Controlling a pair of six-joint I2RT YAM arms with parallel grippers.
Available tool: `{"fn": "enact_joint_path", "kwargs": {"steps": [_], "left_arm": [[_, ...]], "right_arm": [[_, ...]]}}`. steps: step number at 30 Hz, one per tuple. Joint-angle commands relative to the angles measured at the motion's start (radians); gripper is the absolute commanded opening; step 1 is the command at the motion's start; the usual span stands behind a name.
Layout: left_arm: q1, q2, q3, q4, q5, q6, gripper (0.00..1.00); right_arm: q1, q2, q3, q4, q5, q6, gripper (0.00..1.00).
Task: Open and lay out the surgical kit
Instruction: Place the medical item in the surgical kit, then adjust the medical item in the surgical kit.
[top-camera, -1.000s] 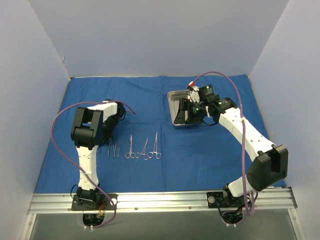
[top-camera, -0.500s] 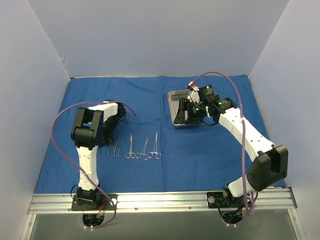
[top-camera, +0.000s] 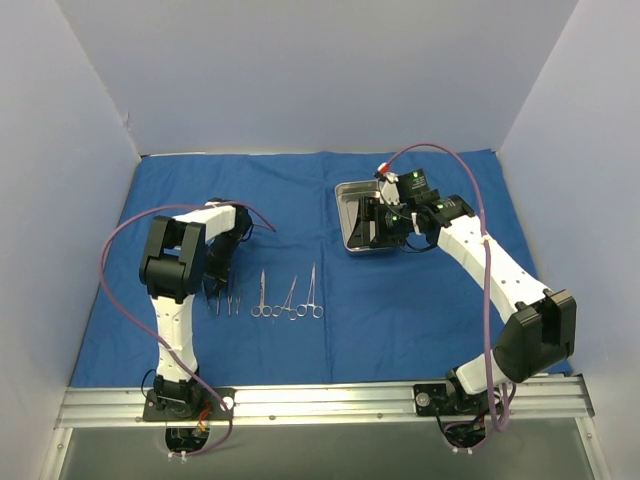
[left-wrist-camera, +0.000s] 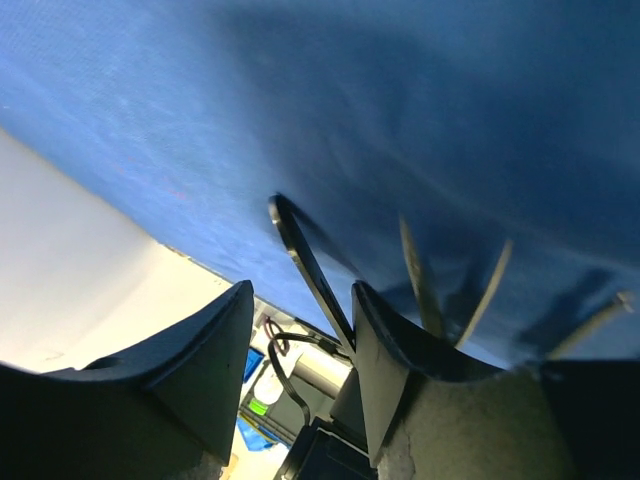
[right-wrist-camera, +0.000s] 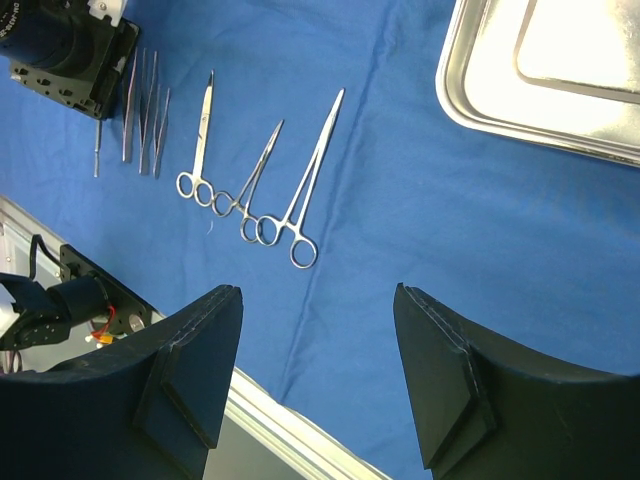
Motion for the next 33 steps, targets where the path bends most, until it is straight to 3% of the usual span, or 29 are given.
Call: {"fn": "enact_joint_path", "kwargs": {"steps": [1,11,15,21,33], "left_arm": [[-0.008,-0.042,-0.014,0.082,0.120,0.000,0.54],[0.018,-0.074,-0.010,0.061,0.106,-0.004,0.58],[0.049,-0.120,-0.020,0.079,0.139,0.002,0.63],[0.064,-0.211,0.007,0.079,0.129,-0.017,0.63],[0.106,-0.186,0.000,0.115,0.290,-0.050,0.50]], "right_arm": [[-0.011,0.004,-0.011,0.011,-0.013,0.007,0.63],[-0.011,0.007,-0.011,0.013,-0.015,0.012,0.63],[-0.011,0.011,-0.007,0.013,-0.016,0.015,0.63],[-0.011,0.027,-0.005,0.016,-0.027,0.018,0.63],[-0.011,0.036,0.001,0.017,-0.031,0.027,0.63]]}}
